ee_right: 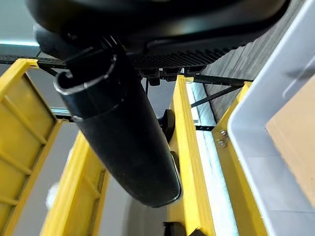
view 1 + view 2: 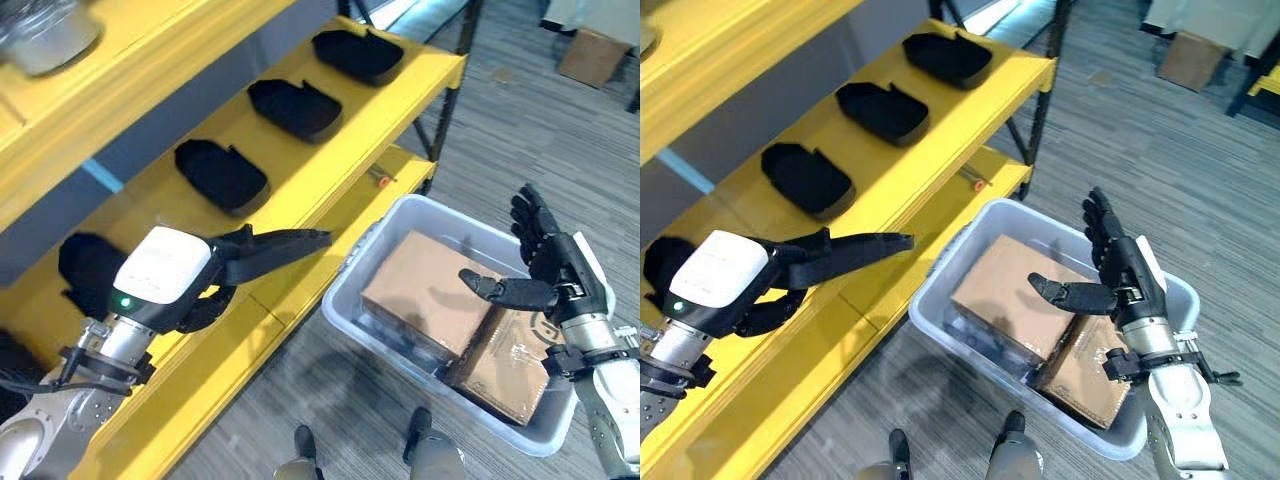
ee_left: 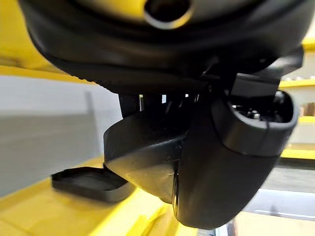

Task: Move parts from the plastic box to the shelf.

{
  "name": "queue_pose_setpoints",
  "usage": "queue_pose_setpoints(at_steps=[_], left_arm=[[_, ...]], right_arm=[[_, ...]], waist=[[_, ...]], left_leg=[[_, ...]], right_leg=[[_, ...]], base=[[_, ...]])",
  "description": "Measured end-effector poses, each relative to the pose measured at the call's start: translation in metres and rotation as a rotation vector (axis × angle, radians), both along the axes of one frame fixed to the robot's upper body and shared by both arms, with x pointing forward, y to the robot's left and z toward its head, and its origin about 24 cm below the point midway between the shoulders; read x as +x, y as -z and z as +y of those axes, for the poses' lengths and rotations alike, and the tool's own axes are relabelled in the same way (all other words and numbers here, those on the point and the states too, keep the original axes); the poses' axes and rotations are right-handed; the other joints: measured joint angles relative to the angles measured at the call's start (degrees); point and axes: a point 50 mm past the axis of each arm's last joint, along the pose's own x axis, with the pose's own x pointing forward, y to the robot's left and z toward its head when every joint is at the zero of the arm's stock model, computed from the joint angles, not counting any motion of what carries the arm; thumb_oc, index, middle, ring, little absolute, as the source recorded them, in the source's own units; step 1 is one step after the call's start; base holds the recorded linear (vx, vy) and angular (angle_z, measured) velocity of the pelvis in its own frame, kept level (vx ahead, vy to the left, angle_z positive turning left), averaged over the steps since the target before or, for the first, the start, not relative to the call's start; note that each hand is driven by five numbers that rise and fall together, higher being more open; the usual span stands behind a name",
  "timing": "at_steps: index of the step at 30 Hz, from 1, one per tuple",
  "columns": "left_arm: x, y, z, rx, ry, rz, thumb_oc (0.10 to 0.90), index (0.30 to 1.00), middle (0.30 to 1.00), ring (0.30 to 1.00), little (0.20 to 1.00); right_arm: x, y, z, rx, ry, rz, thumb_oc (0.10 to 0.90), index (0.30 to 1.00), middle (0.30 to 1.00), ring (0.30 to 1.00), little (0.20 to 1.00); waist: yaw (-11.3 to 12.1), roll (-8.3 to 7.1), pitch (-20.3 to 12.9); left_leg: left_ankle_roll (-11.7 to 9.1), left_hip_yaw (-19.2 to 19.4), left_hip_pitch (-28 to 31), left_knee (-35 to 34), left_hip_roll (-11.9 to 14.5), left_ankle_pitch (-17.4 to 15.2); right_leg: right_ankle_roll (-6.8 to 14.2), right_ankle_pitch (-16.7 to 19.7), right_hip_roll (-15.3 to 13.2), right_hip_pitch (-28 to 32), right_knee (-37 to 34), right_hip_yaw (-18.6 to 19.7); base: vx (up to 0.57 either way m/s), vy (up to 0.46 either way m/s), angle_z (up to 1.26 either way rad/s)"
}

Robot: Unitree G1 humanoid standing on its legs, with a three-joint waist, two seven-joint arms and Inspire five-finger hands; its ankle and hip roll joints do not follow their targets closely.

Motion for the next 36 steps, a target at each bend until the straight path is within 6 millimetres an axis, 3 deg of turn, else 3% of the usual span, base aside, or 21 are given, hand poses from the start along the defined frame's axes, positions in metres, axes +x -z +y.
queue_pose_setpoints(at_steps=[3,7,10,14,17,19,20,21,23,25,26,27,28,36], left_arm=[[-0.002,0.004,0.002,-0.004,-0.015,0.018,0.4,0.3,0.3,0.3,0.3],[-0.002,0.004,0.003,-0.003,-0.02,0.016,0.4,0.3,0.3,0.3,0.3],[-0.003,0.004,0.002,0.004,-0.011,0.009,0.4,0.3,0.3,0.3,0.3],[-0.003,-0.003,0.006,0.021,-0.028,-0.025,0.4,0.3,0.3,0.3,0.3],[-0.002,-0.004,0.009,0.025,-0.05,-0.034,0.4,0.3,0.3,0.3,0.3],[-0.002,-0.004,0.01,0.043,-0.06,-0.034,0.4,0.3,0.3,0.3,0.3],[-0.003,-0.004,0.01,0.045,-0.062,-0.032,0.4,0.3,0.3,0.3,0.3],[-0.003,-0.005,0.011,0.047,-0.067,-0.035,0.4,0.3,0.3,0.3,0.3],[-0.002,-0.004,0.015,0.046,-0.086,-0.034,0.4,0.3,0.3,0.3,0.3],[-0.003,-0.009,0.019,0.048,-0.104,-0.054,0.4,0.3,0.3,0.3,0.3],[-0.003,-0.01,0.02,0.037,-0.113,-0.062,0.4,0.3,0.3,0.3,0.3],[-0.002,-0.01,0.02,0.037,-0.116,-0.064,0.4,0.3,0.3,0.3,0.3],[-0.002,-0.009,0.019,0.034,-0.113,-0.057,0.4,0.3,0.3,0.3,0.3],[-0.003,0.002,0.014,-0.023,-0.109,-0.038,0.4,0.3,0.3,0.3,0.3]], right_arm=[[-0.005,0.008,-0.001,0.034,0.029,0.015,0.9,1.0,1.0,1.0,1.0],[-0.005,0.009,-0.001,0.04,0.033,0.015,0.9,1.0,1.0,1.0,1.0],[-0.004,0.009,-0.001,0.047,0.046,0.011,0.9,1.0,1.0,1.0,1.0],[-0.004,0.008,0.001,0.019,0.051,0.01,0.9,1.0,1.0,1.0,1.0],[-0.002,0.01,0.003,0.035,0.056,0.003,0.9,1.0,1.0,1.0,1.0],[-0.003,0.013,0.006,0.04,0.053,0.013,0.9,1.0,1.0,1.0,1.0],[-0.002,0.014,0.007,0.028,0.05,0.02,0.9,1.0,1.0,1.0,1.0],[-0.003,0.017,0.01,0.03,0.043,0.031,0.9,1.0,1.0,1.0,1.0],[-0.006,0.024,0.013,0.024,0.02,0.065,0.9,1.0,1.0,1.0,1.0],[-0.01,0.029,0.013,0.028,0.022,0.088,0.9,1.0,1.0,1.0,1.0],[-0.011,0.03,0.013,0.03,0.026,0.091,0.9,1.0,1.0,1.0,1.0],[-0.011,0.03,0.012,0.029,0.025,0.093,0.9,1.0,1.0,1.0,1.0],[-0.011,0.03,0.012,0.027,0.024,0.092,0.9,1.0,1.0,1.0,1.0],[-0.01,0.029,0.012,0.02,0.014,0.092,0.9,1.0,1.0,1.0,1.0]], waist=[[0.0,-1.05,-0.3],[0.9,-1.86,-0.6],[3.3,-3.69,-1.0],[3.9,-6.43,-1.5],[4.1,-7.1,-1.7],[3.8,-7.3,-1.7],[2.5,-7.06,-1.7],[1.7,-6.95,-1.7],[1.2,-6.82,-1.7],[0.9,-8.71,-2.9],[0.8,-8.91,-3.0],[0.3,-9.84,-3.6],[-0.3,-9.36,-3.7],[1.1,-7.09,-4.8]], left_leg=[[0.2,-0.3,0.1,0.0,-2.4,-0.1],[0.8,-1.3,0.0,0.7,-3.4,-0.5],[2.0,-1.9,-3.6,9.4,-3.6,-5.2],[3.7,-2.8,-7.7,14.7,-5.4,-6.6],[5.6,-3.7,-10.0,18.3,-7.4,-8.4],[7.2,-3.9,-9.8,18.4,-9.2,-9.2],[8.5,-5.7,-9.4,18.1,-10.1,-8.9],[10.0,-6.9,-8.6,16.8,-10.7,-8.3],[10.4,-8.4,-5.9,11.5,-10.2,-5.5],[9.9,-9.1,-3.9,6.4,-10.5,-2.9],[9.8,-9.9,-3.8,5.8,-11.1,-2.6],[9.6,-11.0,-3.7,5.5,-11.9,-2.4],[8.9,-12.1,-3.7,5.3,-12.3,-1.7],[7.1,-14.0,1.1,-1.9,-11.9,1.2]], right_leg=[[1.5,3.1,-1.1,2.6,-4.3,-0.3],[2.1,4.3,-1.9,4.4,-6.0,-0.6],[3.5,5.2,-2.8,7.0,-7.5,-2.0],[4.1,5.8,-4.7,7.2,-7.2,-3.5],[4.2,6.5,-6.6,7.7,-6.8,-3.4],[2.7,8.0,-7.9,8.0,-5.7,-1.7],[2.3,8.5,-8.3,6.7,-3.0,5.7],[3.2,4.8,-6.5,3.9,0.8,15.5],[3.5,-2.8,3.3,1.6,4.2,23.8],[1.1,-4.9,12.2,-0.6,4.1,24.8],[0.5,-4.5,14.9,-0.5,1.4,25.1],[-1.3,-2.9,17.2,0.3,-2.2,26.9],[-3.4,-1.2,17.7,1.9,-4.1,27.9],[-4.2,-0.4,18.4,7.6,-10.2,27.9]], base=[[0.01,0.275,0.23],[0.0,0.235,0.2],[0.0,0.346,0.21],[0.0,0.247,0.35],[0.01,0.266,0.4],[-0.03,0.31,0.46],[0.04,0.314,0.59],[0.05,0.27,0.53],[0.08,0.152,0.31],[0.07,0.034,0.34],[0.05,0.002,0.35],[0.04,0.002,0.6],[0.03,-0.011,0.48],[0.01,-0.038,0.2]])
